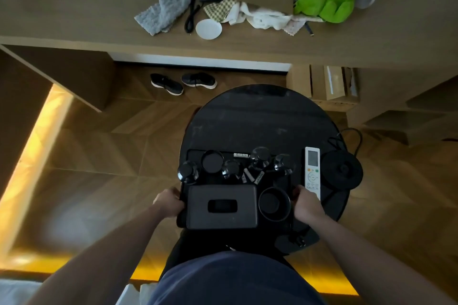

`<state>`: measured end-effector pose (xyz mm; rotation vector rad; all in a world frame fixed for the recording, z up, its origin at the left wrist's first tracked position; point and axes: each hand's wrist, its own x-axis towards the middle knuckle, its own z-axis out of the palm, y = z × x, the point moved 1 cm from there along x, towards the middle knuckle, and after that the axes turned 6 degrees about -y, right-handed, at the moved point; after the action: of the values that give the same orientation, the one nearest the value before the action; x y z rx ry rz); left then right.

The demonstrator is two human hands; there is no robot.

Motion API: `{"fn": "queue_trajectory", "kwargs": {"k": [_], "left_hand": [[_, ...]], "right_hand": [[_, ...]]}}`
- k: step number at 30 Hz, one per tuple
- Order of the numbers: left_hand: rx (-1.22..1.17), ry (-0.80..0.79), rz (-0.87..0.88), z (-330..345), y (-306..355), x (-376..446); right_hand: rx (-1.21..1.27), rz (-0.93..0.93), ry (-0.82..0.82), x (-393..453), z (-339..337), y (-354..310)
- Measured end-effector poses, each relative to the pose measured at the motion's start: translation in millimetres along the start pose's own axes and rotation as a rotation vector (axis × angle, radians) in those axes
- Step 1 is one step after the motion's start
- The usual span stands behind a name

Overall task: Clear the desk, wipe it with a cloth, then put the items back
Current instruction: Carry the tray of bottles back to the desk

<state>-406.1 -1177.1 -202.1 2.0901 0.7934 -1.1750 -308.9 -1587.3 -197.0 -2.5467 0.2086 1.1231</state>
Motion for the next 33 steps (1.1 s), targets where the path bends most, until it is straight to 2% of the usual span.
{"fn": "queue_trajectory", "kwargs": {"k": [6,12,18,23,33], "left_hand": [[0.074,0.051,0.046,8.7,1.2,1.4],[0.005,0.026,0.074,10.2,-8.7,-5.4],[-0.074,0.046,0.084,16.7,-14.1,-11.8],[-0.086,0.1,0.061,21.5,-17.8,-17.8],[-0.211,0.08,0.049,27.9,-54.7,-7.9]], "right_hand": [[-0.05,-0.048,-0.058,-0.4,2.4,-8.7],[-0.061,-0.078,-0.097,-5.1,-4.9,-8.7],[-0.081,-0.08,-0.213,-9.5,-16.6,-13.5],[0.039,-0.063,-0.241,-5.4,-12.2,-12.2],[0.157,-0.048,-0.226,-18.8,-8.7,-34.6]]}}
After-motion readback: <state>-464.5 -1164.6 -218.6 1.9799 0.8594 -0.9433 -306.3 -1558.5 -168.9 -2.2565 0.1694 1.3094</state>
